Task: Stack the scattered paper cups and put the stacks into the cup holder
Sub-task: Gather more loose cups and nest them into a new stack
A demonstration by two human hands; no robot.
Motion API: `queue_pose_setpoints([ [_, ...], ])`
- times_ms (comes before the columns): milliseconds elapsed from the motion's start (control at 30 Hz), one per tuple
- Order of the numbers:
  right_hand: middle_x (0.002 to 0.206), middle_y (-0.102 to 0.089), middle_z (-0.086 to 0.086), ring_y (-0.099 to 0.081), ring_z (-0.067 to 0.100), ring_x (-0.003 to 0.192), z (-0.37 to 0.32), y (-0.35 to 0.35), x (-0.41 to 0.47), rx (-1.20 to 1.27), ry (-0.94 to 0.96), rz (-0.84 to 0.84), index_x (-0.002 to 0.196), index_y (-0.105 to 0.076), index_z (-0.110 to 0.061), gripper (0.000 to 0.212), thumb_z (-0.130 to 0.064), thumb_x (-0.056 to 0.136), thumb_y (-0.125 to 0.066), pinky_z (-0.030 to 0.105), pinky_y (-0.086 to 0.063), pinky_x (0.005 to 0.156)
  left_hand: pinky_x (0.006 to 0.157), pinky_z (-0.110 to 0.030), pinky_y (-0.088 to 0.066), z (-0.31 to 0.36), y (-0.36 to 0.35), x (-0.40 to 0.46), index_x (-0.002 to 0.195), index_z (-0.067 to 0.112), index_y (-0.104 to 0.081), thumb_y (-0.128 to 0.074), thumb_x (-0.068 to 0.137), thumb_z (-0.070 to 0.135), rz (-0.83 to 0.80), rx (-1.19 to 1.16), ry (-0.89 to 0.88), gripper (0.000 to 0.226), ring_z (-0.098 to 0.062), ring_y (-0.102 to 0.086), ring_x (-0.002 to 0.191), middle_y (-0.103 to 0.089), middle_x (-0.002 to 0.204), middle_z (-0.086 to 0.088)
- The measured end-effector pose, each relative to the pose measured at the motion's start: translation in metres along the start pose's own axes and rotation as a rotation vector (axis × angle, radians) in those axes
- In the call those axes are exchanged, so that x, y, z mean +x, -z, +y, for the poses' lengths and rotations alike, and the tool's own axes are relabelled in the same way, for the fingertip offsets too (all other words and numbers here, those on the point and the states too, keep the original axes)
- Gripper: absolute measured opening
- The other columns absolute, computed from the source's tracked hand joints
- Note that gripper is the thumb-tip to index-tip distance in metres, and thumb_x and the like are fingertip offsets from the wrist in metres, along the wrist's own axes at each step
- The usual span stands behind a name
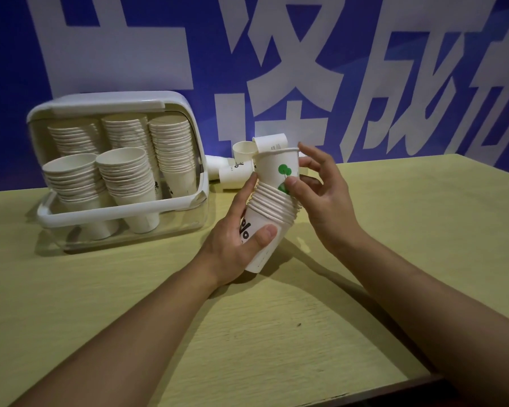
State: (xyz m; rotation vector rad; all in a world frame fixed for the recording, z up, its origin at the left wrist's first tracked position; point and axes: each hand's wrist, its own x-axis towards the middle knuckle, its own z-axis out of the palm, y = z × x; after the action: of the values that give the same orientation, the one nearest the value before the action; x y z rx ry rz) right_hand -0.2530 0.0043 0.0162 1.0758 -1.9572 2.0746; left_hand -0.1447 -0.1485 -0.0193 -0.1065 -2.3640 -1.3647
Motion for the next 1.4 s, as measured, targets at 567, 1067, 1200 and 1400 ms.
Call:
queue_pose_setpoints([
  [567, 0.119, -0.062, -0.011, -0.061, 0.005, 0.098, 0.02, 0.009, 0.025, -0.387, 0.035, -0.136, 0.118, -0.064, -0.036, 0.029, -0.017, 0.096, -0.065, 0.02, -0.055, 0.082, 0.105, -0.045, -0.052, -0.019, 0.011, 0.009, 0.151, 0.057, -0.019, -0.063, 0.078, 0.064, 0.28, -0.215, 0.055, 0.085, -0.001, -0.056, 0.124, -0.043, 0.142, 0.031],
  [1067, 0.154, -0.04, 0.003, -0.039, 0.029, 0.138, 0.086, -0.005, 0.169, -1.219, 0.18, -0.339, 0.146, -0.043, -0.032, 0.063, -0.034, 0.09, -0.072, 0.049, -0.037, 0.111, 0.083, -0.028, -0.056, -0.032, 0.015, 0.02, 0.157, 0.047, -0.019, -0.061, 0.084, 0.057, 0.35, -0.328, 0.064, 0.085, -0.008, -0.062, 0.114, -0.049, 0.147, 0.009],
  [1200, 0.156, -0.038, 0.003, -0.038, 0.03, 0.14, 0.101, -0.009, 0.184, -1.309, 0.22, -0.399, 0.149, -0.039, -0.032, 0.064, -0.036, 0.092, -0.07, 0.05, -0.035, 0.111, 0.082, -0.02, -0.055, -0.033, 0.014, 0.021, 0.157, 0.044, -0.02, -0.062, 0.079, 0.06, 0.339, -0.347, 0.054, 0.09, -0.002, -0.061, 0.115, -0.049, 0.148, 0.01],
  [1400, 0.153, -0.044, 0.003, -0.038, 0.034, 0.138, 0.105, -0.018, 0.21, -1.485, 0.293, -0.39, 0.149, -0.036, -0.032, 0.071, -0.034, 0.089, -0.074, 0.051, -0.031, 0.112, 0.085, -0.019, -0.054, -0.035, 0.013, 0.02, 0.152, 0.051, -0.023, -0.062, 0.08, 0.057, 0.322, -0.372, 0.023, 0.083, -0.002, -0.06, 0.12, -0.05, 0.147, 0.012],
])
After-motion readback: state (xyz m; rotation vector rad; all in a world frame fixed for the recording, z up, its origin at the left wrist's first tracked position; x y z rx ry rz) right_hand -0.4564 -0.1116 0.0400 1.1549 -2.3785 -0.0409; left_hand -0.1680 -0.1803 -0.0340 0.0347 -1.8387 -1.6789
